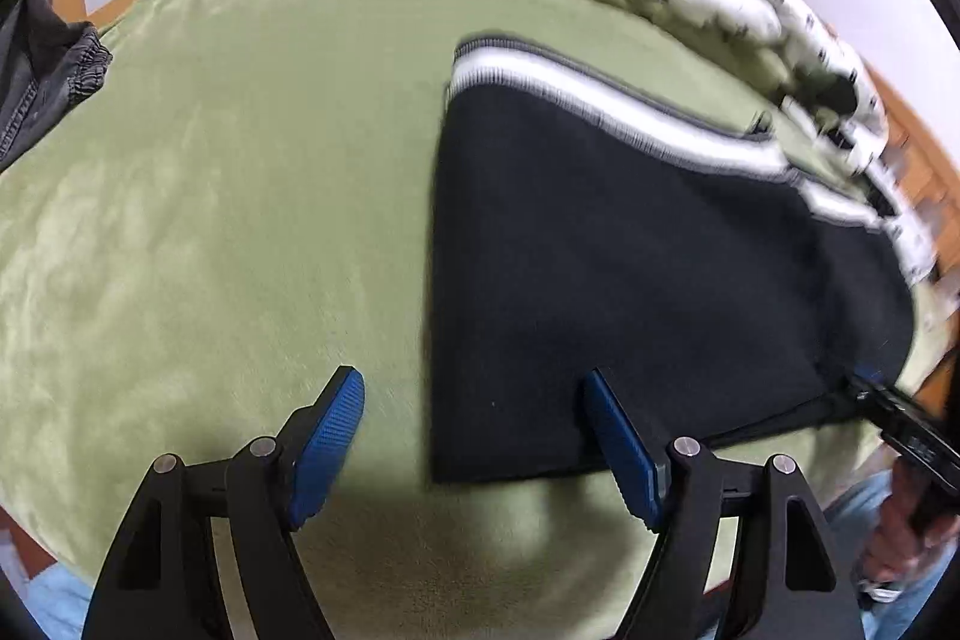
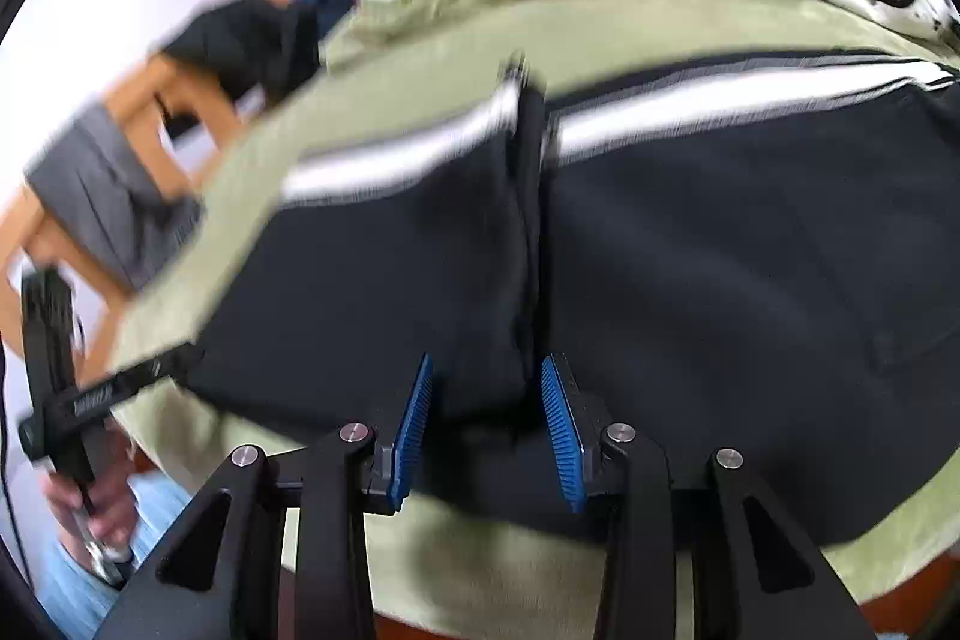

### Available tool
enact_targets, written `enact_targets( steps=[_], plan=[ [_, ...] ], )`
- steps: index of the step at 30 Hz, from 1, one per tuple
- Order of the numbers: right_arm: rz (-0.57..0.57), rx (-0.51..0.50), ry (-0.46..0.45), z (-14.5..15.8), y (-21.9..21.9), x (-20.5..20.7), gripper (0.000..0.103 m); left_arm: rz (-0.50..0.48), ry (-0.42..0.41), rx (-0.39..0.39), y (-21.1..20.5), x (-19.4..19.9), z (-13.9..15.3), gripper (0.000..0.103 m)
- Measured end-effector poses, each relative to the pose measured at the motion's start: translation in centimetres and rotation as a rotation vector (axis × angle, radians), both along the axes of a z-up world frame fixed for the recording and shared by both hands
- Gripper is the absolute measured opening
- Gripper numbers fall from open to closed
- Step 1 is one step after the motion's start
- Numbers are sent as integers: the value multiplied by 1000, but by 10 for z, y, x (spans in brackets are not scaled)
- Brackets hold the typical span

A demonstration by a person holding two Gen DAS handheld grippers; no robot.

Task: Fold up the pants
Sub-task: 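Grasp the pants edge with the right gripper and fold it over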

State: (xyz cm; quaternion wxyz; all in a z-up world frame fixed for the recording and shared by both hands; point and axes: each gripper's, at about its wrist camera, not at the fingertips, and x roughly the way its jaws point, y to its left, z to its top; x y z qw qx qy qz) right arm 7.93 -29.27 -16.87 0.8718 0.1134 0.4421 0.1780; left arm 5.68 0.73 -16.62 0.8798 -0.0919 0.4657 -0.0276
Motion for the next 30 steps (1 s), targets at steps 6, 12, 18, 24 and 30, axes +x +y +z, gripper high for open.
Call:
enact_targets(
  steps=[6, 12, 18, 24, 30],
  plan=[
    [38, -129, -55, 5, 13, -15, 43, -13, -7, -60, 12, -14, 13, 74],
    [-111, -77, -43, 31, -26, -20, 43, -21, -40, -77, 27, -23, 22, 74],
    [-254, -138, -63, 68, -66, -27, 43, -8, -111, -153, 53, -33, 30, 73],
    [-436, -147, -59, 97, -119, -34, 43, -42, -116, -175, 62, -29, 29, 73],
    [-558, -149, -64, 124, -155, -43, 43, -59, -109, -220, 65, -22, 31, 73]
  ],
)
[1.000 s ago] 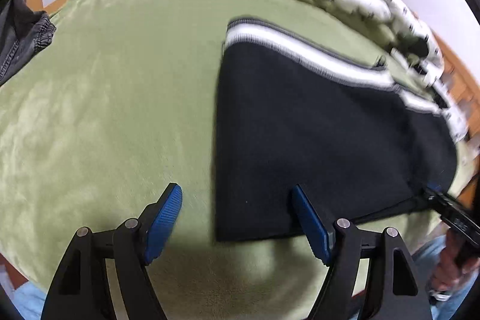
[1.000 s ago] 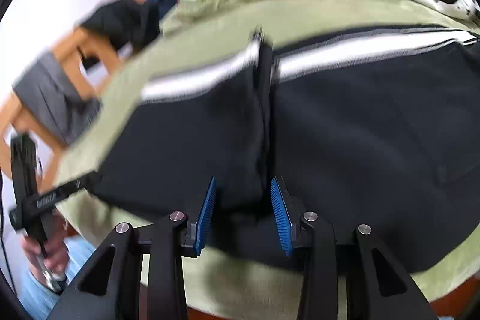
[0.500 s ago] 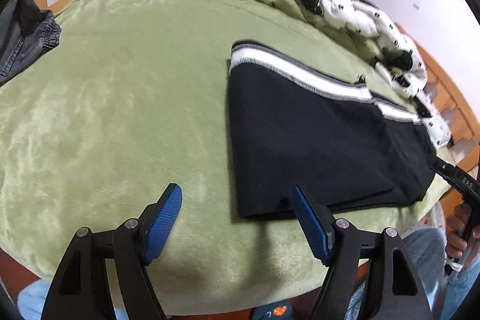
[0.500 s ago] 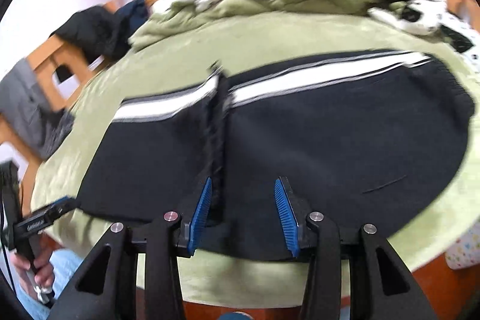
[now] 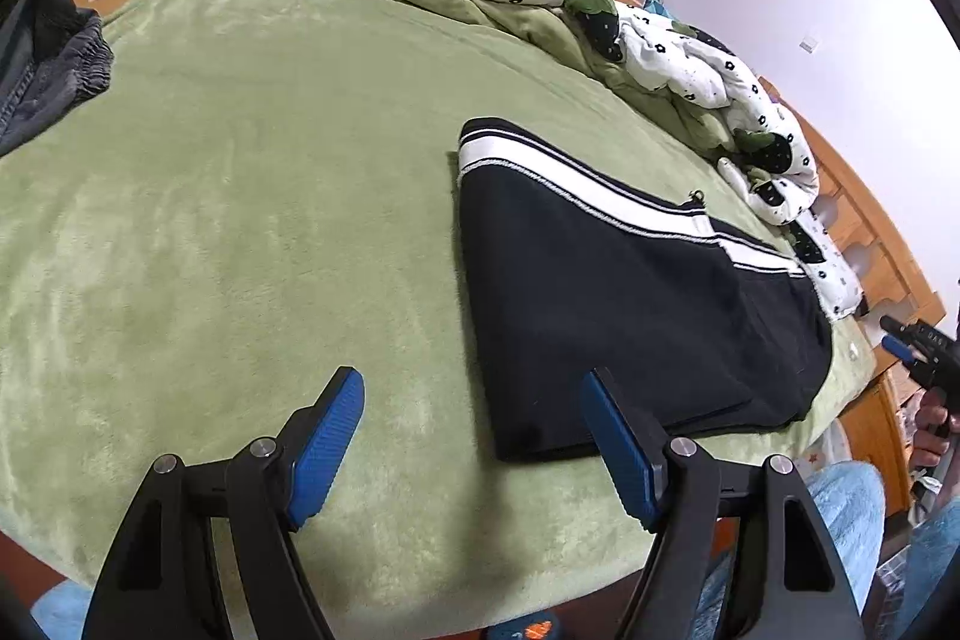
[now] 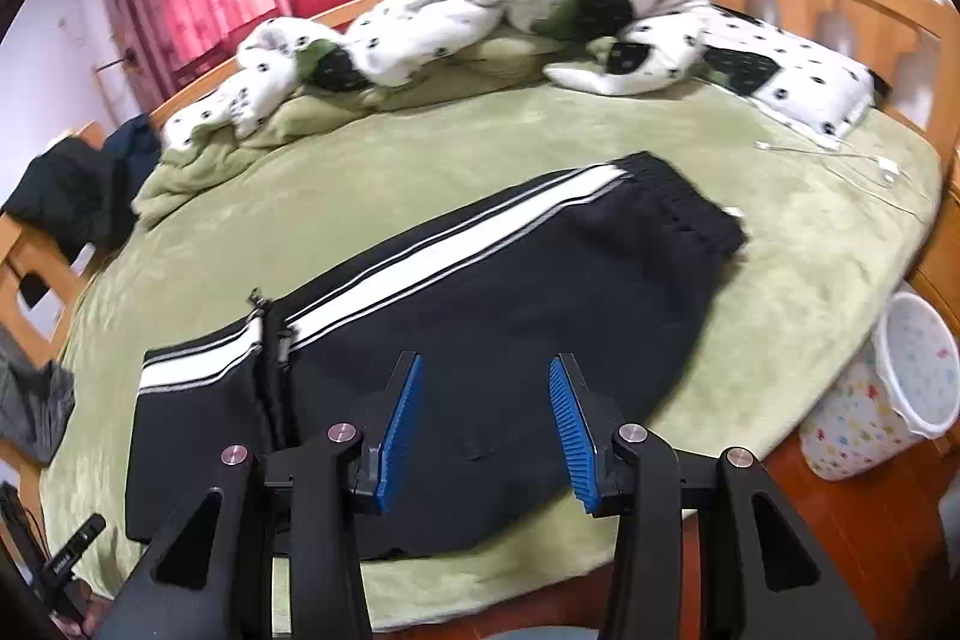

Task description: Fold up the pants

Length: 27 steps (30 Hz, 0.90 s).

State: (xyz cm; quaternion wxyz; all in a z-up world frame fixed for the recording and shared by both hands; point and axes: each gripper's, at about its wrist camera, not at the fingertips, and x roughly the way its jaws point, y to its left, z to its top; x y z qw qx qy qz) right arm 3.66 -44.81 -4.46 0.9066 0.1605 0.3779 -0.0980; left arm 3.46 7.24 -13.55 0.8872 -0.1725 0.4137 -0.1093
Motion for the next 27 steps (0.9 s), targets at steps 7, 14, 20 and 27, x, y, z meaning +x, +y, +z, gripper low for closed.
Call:
enact_targets(
  steps=[7, 14, 20, 27],
  plan=[
    [-103, 100, 1, 1, -43, -14, 47, -11, -1, 1, -5, 11, 9, 73],
    [-122, 80, 49, -22, -59, -6, 49, -4, 26, 11, -6, 22, 3, 73],
    [-88, 92, 85, -62, -66, 7, 49, -13, 51, 25, -13, 40, -8, 73],
    [-72, 121, 119, -112, -84, 19, 49, -72, 105, -86, -26, 80, -26, 73]
  ],
)
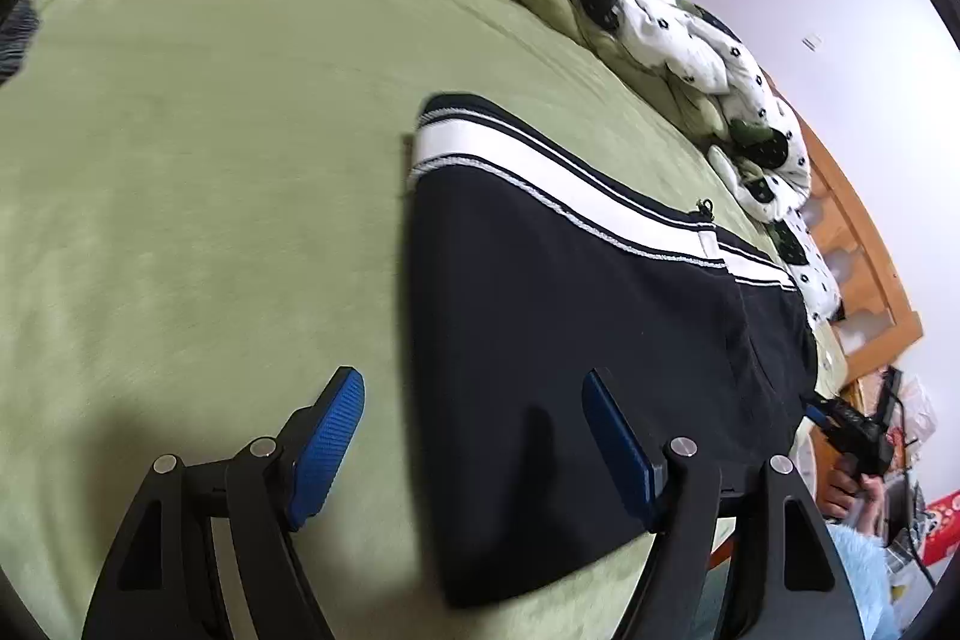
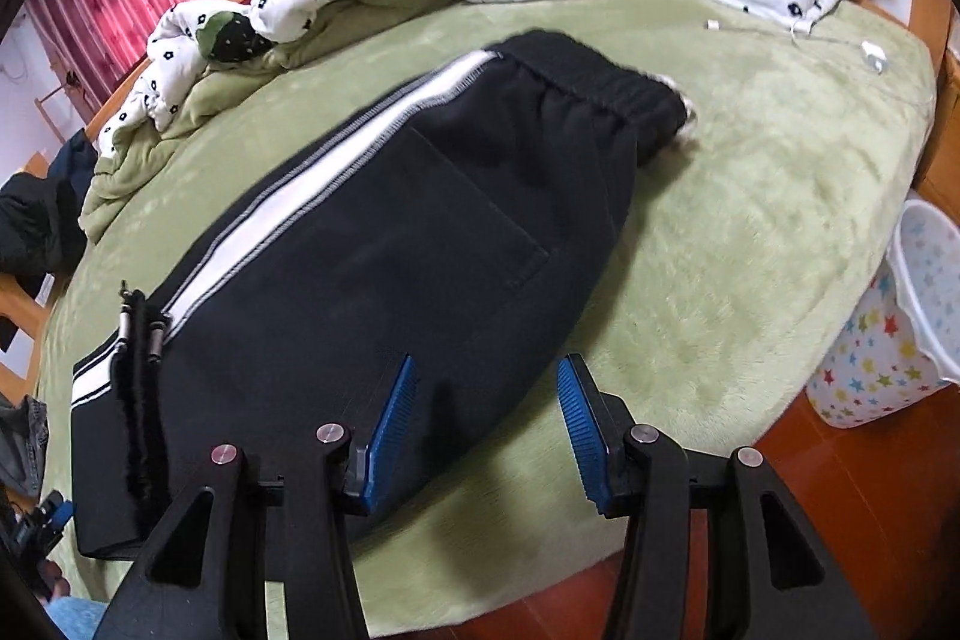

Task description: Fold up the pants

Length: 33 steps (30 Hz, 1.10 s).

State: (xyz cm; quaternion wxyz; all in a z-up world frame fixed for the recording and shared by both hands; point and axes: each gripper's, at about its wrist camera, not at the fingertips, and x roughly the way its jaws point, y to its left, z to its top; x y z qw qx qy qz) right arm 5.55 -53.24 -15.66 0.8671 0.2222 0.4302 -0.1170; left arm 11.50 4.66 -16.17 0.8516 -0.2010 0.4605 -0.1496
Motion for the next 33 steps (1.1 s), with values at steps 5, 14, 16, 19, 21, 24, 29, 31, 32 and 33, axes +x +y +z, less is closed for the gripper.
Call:
enact_targets(
  steps=[5, 14, 16, 19, 21, 24, 29, 31, 32, 33],
  plan=[
    [-40, 67, -21, -28, -29, 4, 49, 6, 9, 27, -11, 22, -14, 73],
    [-20, 153, -116, -41, -52, 37, 51, -27, 50, 16, -22, 60, -20, 47],
    [-20, 152, -132, -43, -54, 50, 53, -44, 51, 29, -25, 64, -19, 42],
    [-47, 128, -149, -44, -59, 69, 52, -43, 54, 18, -25, 66, -18, 33],
    [-67, 126, -161, -43, -61, 81, 42, -16, 57, 9, -25, 66, -17, 21],
    [-56, 43, -135, -36, -53, 96, 16, 57, 33, 23, -33, 61, -2, 10],
    [-7, -114, -213, 22, -18, 98, 12, 37, -81, 31, -42, 51, 39, 9],
    [8, -108, -274, 53, -7, 100, 12, 35, -96, -18, -34, 51, 56, 9],
    [21, -111, -309, 71, 3, 101, 12, 40, -101, -49, -28, 51, 63, 9],
    [35, -116, -342, 88, 13, 104, 12, 38, -117, -87, -17, 50, 72, 9]
  ],
)
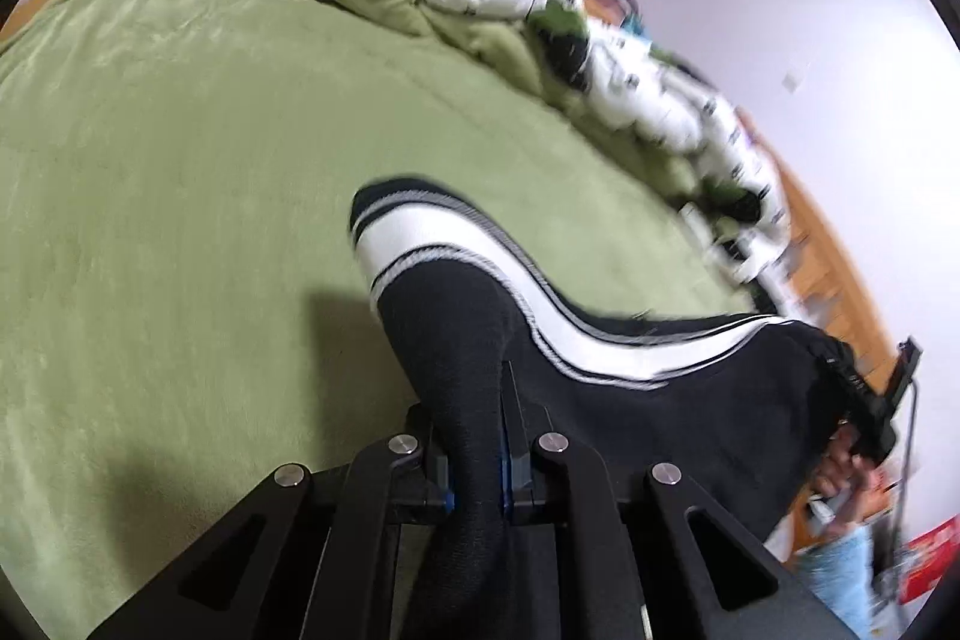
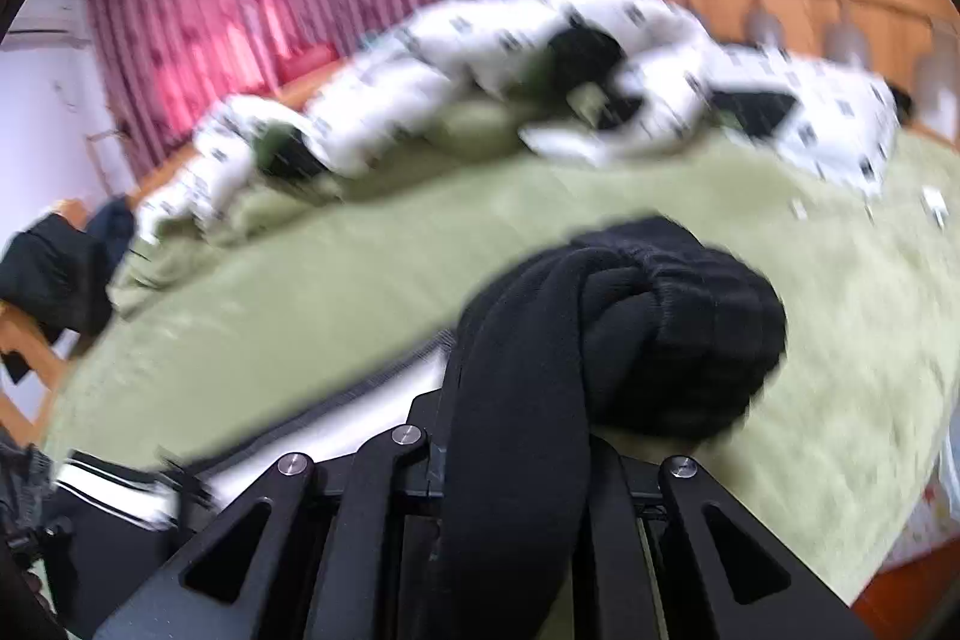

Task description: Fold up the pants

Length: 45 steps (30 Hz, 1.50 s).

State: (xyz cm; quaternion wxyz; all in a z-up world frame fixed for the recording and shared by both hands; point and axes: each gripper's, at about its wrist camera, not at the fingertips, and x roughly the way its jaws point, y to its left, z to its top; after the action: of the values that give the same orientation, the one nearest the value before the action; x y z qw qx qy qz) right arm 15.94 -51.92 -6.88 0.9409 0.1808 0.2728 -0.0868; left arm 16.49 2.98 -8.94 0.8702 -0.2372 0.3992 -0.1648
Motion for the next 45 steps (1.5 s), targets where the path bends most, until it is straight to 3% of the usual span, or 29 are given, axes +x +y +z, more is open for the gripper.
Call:
enact_targets(
  steps=[2, 6, 10, 13, 15, 17, 19, 20, 22, 24, 26, 29, 32, 38, 39, 41, 43, 45],
  plan=[
    [40, -1, -67, 29, 21, 4, 12, 8, -28, -9, 12, -2, 12, 9],
    [144, 2, -175, 78, 66, 16, 11, 66, -71, 65, 53, -3, 43, 9],
    [239, 46, -219, 89, 103, 22, 11, 156, -64, 166, 105, 1, 47, 10],
    [295, 56, -178, 59, 130, 34, 11, 192, 7, 221, 133, 12, 20, 10],
    [318, 72, -104, 25, 141, 49, 11, 212, 97, 250, 146, 21, -11, 12],
    [289, 49, -7, -19, 144, 63, 12, 235, 166, 279, 153, 26, -35, 20],
    [249, 42, 108, -58, 135, 73, 13, 269, 220, 280, 164, 23, -61, 44],
    [229, 84, 152, -78, 122, 74, 15, 281, 224, 281, 164, 22, -65, 49],
    [258, 187, 158, -97, 103, 68, 13, 299, 216, 280, 163, 13, -70, 59],
    [303, 245, 170, -101, 95, 55, 15, 294, 218, 270, 158, 4, -70, 60],
    [307, 217, 210, -100, 97, 37, 35, 285, 213, 267, 152, -6, -70, 60],
    [304, 157, 196, -88, 94, 4, 43, 272, 198, 314, 139, -24, -68, 65],
    [283, 229, 198, -81, 74, -12, 56, 313, 145, 372, 128, -41, -56, 65],
    [174, 487, 166, -90, 42, 15, 59, 358, 78, 370, 118, -66, -34, 68],
    [164, 506, 167, -93, 43, 22, 61, 363, 78, 372, 118, -70, -34, 68],
    [119, 510, 211, -101, 48, 45, 75, 366, 85, 371, 119, -72, -35, 68],
    [88, 521, 255, -109, 52, 65, 75, 366, 97, 353, 122, -77, -38, 68],
    [43, 511, 261, -109, 55, 78, 61, 362, 103, 351, 123, -79, -39, 68]
  ],
)
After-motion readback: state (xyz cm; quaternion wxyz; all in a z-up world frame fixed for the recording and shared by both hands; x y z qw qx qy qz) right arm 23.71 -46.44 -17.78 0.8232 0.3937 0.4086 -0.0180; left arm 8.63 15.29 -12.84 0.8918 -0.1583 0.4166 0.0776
